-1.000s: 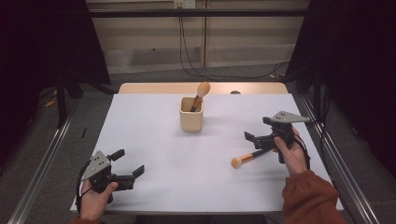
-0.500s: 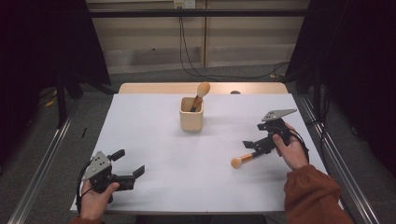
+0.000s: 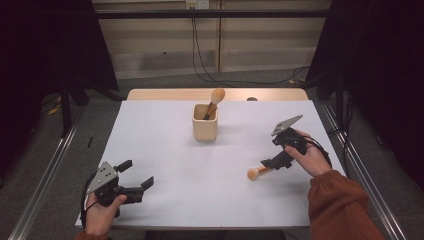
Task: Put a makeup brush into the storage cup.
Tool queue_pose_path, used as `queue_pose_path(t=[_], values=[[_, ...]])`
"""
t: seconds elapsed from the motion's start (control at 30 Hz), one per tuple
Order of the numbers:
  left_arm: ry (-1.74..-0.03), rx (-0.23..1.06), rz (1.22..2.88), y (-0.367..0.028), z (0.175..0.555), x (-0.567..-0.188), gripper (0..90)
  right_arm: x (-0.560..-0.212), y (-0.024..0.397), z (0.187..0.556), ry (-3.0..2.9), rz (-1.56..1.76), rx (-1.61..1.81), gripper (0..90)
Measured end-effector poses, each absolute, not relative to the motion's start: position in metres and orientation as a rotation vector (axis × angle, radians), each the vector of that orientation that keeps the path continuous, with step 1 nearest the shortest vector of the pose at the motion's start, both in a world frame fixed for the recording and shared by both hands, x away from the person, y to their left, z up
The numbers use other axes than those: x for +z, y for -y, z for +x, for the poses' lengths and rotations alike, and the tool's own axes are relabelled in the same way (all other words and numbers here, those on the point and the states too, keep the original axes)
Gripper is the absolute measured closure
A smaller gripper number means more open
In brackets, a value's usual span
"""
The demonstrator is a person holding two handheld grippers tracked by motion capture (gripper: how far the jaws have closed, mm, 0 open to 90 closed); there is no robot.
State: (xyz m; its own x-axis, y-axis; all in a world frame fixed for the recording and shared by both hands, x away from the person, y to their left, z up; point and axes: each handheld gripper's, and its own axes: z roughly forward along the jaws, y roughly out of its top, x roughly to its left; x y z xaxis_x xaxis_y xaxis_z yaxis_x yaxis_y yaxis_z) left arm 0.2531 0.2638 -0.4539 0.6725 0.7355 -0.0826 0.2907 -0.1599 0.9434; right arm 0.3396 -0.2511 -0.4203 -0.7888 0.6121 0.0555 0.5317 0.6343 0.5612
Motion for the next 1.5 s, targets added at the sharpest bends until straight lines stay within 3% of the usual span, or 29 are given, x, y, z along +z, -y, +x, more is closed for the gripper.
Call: queue_pose_path(t=[0.87, 1.5], values=[[-0.84, 0.474, 1.729, -0.265, 0.254, -0.454, 2.6, -0.428, 0.234, 0.35, -3.021, 0.746, 0.485, 4.4], [-0.84, 0.475, 1.733, -0.265, 0.255, -0.454, 2.6, -0.448, 0.218, 0.353, -3.088, 0.553, 0.313, 40.4]])
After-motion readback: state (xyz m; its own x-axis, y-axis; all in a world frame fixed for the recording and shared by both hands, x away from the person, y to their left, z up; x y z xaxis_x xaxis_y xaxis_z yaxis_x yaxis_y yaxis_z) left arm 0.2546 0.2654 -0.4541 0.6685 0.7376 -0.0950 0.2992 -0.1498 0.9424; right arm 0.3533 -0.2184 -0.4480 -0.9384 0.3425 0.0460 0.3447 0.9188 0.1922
